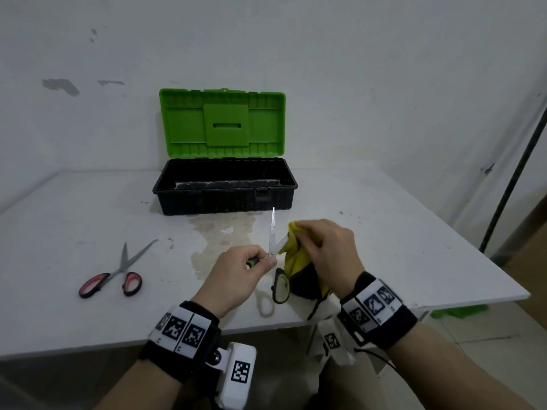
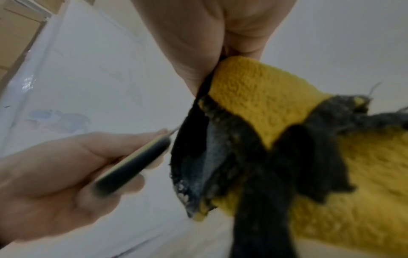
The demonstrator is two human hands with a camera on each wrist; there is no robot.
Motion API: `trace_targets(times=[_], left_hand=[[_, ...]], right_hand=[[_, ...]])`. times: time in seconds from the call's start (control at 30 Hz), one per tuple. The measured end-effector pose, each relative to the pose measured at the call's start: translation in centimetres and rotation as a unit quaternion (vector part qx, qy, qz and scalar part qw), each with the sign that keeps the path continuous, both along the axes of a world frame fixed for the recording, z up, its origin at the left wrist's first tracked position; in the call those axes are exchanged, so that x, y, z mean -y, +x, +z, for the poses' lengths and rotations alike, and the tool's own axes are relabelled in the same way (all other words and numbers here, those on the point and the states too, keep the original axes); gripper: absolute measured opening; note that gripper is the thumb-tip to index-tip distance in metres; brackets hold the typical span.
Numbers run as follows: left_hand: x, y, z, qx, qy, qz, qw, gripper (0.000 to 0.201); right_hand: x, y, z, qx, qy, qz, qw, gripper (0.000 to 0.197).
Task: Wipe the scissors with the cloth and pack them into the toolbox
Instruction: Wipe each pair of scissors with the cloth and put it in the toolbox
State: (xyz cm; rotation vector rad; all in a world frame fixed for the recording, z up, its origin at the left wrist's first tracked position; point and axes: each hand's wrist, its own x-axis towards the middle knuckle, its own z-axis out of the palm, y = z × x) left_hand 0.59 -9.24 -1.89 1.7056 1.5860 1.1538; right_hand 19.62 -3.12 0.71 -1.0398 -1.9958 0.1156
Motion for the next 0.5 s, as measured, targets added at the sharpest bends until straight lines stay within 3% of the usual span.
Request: trace_targets(times=[0.13,0.27,0.5], left_hand=[[-0.1,0.1,-0.5,0.038,-0.031,0.016,0.999,0.029],[-0.4,0.0,-0.7,0.07,-0.047,0.031,0.996,0.029],[-0.4,0.9,-0.9,0.06,-0.05,0.025,0.997,0.026]], right_hand=[[-1.5,1.3,1.2,-0.091,-0.098,-0.047,0.99,0.011],[-0.9,1.3,0.8,-0.187,-0.177,0.014,0.966,0.008],[0.7,-0.4,-0.6,-0.068,-0.099,0.066,0.991,0.014]])
